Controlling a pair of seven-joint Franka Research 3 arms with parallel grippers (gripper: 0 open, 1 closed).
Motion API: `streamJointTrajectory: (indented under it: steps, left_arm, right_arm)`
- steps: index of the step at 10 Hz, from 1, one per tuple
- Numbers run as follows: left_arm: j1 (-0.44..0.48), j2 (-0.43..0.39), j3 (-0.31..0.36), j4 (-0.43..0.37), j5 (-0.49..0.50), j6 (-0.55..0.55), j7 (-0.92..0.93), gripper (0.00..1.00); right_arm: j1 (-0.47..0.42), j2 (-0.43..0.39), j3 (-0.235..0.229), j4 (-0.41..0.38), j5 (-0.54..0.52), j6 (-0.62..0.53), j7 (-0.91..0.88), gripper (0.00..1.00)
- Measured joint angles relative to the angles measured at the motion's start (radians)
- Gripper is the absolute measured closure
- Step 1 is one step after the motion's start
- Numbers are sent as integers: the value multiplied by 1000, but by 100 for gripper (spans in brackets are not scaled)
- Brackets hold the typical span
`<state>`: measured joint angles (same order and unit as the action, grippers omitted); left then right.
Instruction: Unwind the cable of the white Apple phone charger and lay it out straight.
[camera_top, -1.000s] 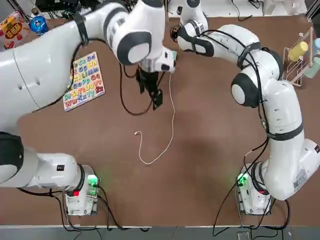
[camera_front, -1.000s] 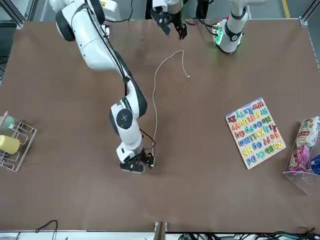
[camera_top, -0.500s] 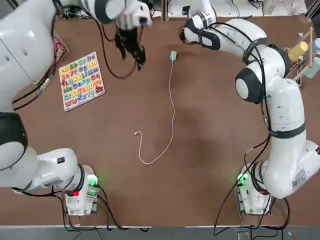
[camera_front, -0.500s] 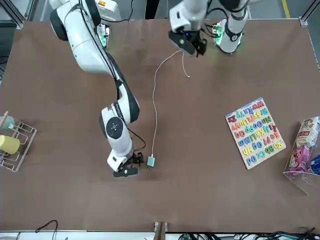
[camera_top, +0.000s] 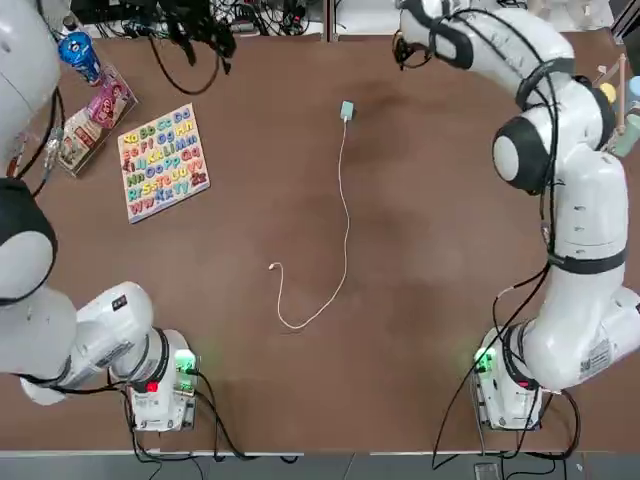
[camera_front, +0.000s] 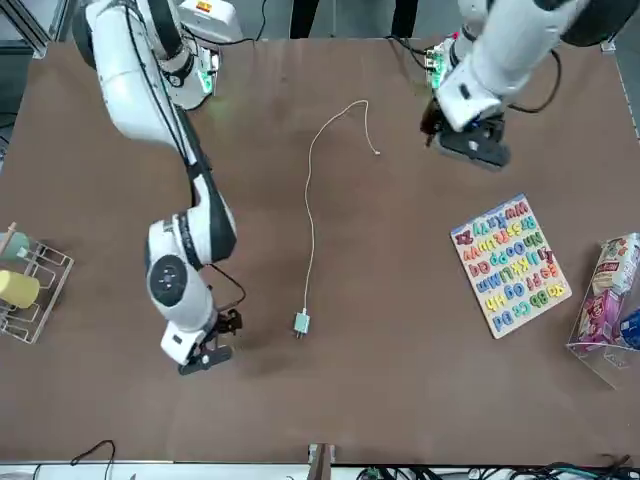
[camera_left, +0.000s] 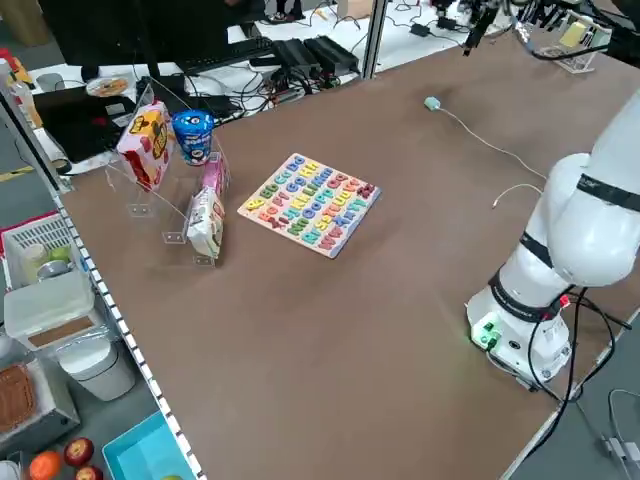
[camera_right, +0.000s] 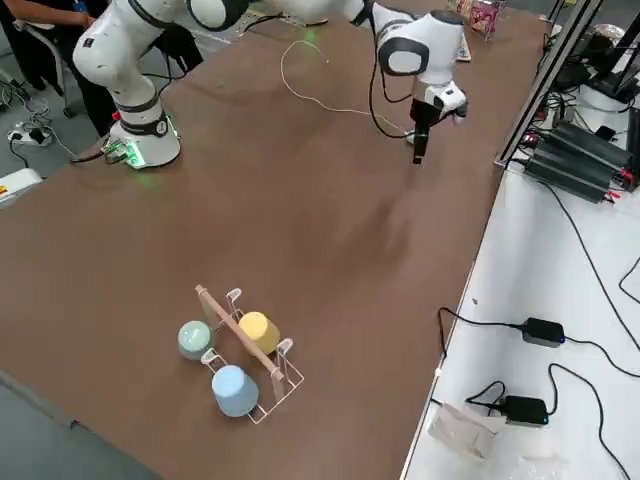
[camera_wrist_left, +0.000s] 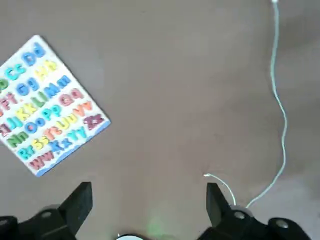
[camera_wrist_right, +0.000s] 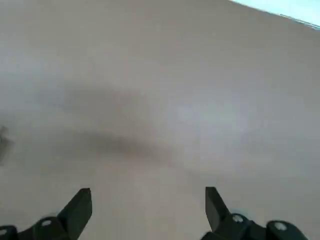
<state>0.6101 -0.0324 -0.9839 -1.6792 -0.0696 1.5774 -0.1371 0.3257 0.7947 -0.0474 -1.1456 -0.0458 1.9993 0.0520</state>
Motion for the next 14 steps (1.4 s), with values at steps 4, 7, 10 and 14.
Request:
streamJointTrajectory:
  steps: [4, 7, 10, 14]
  left_arm:
    - [72, 69, 103, 2, 69, 21, 18, 0]
    - [-144, 96, 388, 12, 92, 53, 18, 0]
    - [-410, 91, 722, 84, 93, 52, 58, 0]
    - [-551, 73, 837, 156, 93, -10, 68, 0]
  right_arm:
    - [-152, -194, 27, -112, 3, -87, -33, 0]
    - [-291, -418, 94, -344, 3, -103, -27, 0]
    - [-345, -570, 123, -504, 4, -133, 39, 0]
    - [-375, -723, 132, -580, 4, -173, 86, 0]
